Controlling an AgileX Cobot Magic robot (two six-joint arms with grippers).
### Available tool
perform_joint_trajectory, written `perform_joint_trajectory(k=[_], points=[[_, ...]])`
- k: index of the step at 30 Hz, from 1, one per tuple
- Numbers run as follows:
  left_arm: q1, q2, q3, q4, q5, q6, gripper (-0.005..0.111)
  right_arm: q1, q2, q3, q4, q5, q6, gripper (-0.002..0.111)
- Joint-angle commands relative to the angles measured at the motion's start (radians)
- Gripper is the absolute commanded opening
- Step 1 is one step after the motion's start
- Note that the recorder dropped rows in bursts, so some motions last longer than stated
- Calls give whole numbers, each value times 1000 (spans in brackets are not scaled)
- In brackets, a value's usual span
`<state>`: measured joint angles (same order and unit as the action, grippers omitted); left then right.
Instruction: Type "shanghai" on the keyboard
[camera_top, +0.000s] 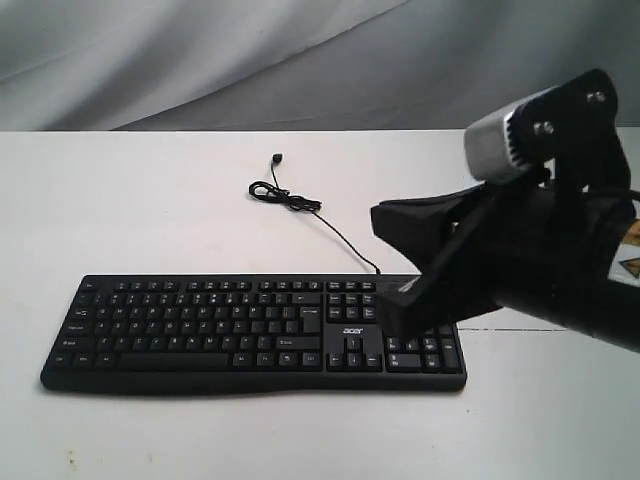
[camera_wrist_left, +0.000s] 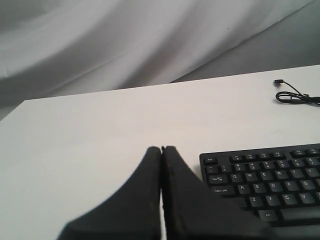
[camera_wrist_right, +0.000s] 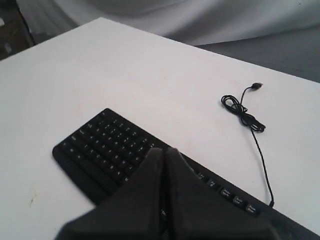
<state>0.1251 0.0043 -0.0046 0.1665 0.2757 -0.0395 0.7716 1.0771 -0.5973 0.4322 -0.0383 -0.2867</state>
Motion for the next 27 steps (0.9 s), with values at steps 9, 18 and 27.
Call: perform_joint_trajectory(k=[9,18,27], points=[[-7,-4,5,0,-10,-6,0,-392,-261,4,-19,19,-4,0],[-7,-4,5,0,-10,-6,0,-686,-473,4,-144,259,-4,0],[-7,-4,5,0,-10,-6,0,-688,-475,4,-198,275,-4,0]])
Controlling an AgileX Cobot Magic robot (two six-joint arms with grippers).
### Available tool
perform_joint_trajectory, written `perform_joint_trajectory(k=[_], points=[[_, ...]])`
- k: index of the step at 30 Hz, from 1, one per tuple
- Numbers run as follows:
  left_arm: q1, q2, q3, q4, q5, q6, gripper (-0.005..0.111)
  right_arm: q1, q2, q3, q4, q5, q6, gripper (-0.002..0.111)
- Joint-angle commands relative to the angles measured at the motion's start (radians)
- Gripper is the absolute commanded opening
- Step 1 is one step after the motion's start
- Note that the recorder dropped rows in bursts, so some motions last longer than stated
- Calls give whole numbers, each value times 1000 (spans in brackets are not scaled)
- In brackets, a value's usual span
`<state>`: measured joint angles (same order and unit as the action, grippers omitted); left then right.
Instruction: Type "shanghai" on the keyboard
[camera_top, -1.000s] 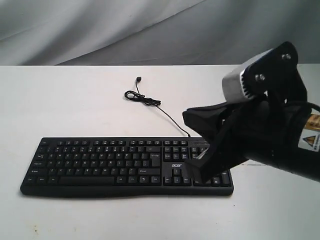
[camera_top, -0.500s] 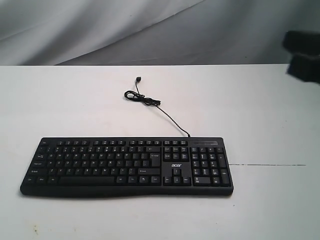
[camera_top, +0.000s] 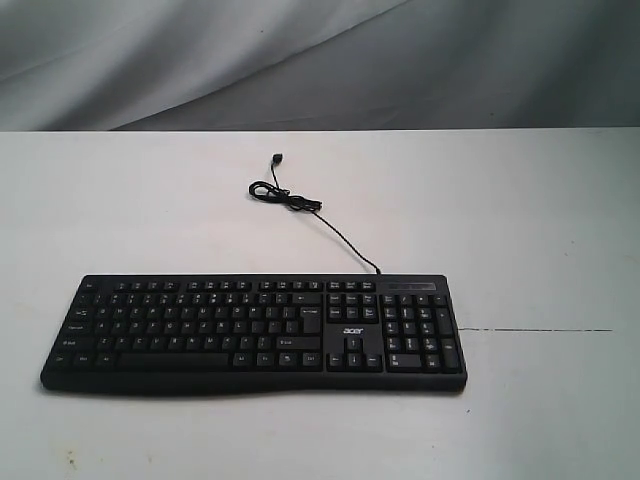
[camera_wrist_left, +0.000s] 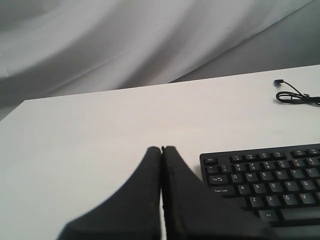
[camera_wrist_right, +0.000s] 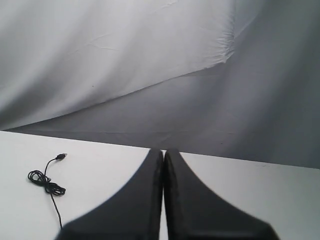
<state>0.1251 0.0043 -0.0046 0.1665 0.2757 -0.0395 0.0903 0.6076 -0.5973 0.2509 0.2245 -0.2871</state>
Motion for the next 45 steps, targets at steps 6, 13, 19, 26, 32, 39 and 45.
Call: perform_joint_trajectory(k=[6,13,19,26,32,39,45], points=[[-7,-4,5,0,-10,-6,0,-7,-28,119,-77,-87,30,0],[-7,-4,5,0,-10,-6,0,-10,-172,303,-203,-198,140,0],[-7,-4,5,0,-10,-6,0,-23,-284,424,-256,-198,205,0],[-7,-4,5,0,-10,-6,0,-97,-410,532,-292,-198,235,0],[-7,-4,5,0,-10,-6,0,-117,-498,595,-296,-191,235,0],[-7,-4,5,0,-10,-6,0,-117,-523,597,-305,-159,235,0],[-7,-4,5,0,-10,-6,0,-117,-523,597,-311,-105,235,0]])
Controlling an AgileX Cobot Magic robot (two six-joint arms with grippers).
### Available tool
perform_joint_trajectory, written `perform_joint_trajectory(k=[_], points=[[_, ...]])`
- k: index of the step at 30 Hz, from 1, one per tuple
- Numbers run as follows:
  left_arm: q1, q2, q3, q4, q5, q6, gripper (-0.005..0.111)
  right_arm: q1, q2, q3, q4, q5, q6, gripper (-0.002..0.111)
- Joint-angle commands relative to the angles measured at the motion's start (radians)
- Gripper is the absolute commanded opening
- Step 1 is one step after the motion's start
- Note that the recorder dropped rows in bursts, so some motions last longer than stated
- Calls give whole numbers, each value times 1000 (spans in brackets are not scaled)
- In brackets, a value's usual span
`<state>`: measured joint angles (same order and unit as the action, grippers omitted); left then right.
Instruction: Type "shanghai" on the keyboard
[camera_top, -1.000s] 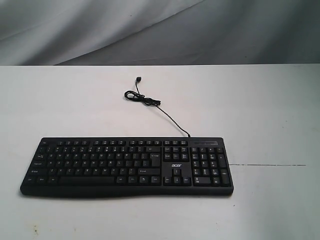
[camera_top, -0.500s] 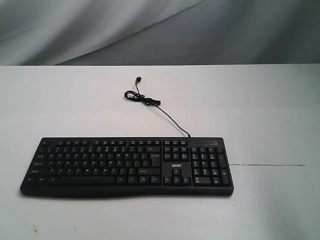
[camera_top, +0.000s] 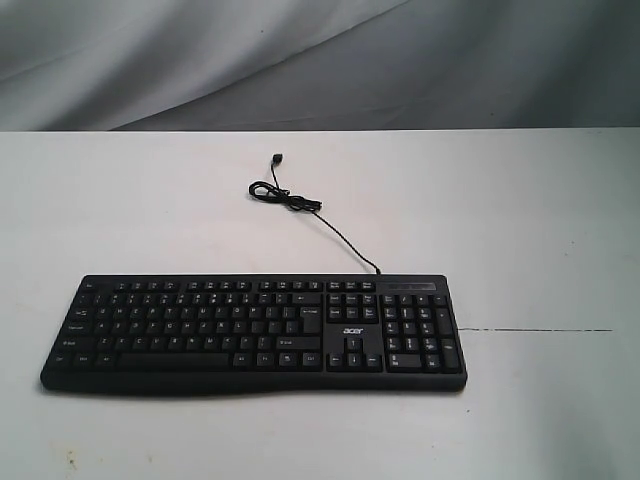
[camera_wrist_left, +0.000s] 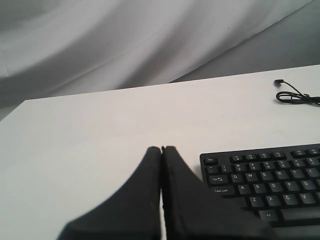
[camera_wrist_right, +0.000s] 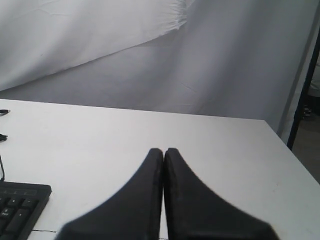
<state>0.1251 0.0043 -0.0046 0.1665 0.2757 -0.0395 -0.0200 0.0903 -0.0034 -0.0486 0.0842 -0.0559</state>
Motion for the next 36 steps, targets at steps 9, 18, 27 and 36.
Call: perform_joint_trajectory(k=[9,18,27,36], points=[[-7,-4,5,0,-10,-6,0,-7,-6,3,-18,170,4,0],[-7,-4,5,0,-10,-6,0,-7,-6,3,-29,207,4,0],[-7,-4,5,0,-10,-6,0,-7,-6,3,-27,207,4,0],[-7,-4,5,0,-10,-6,0,-7,-6,3,-27,207,4,0]])
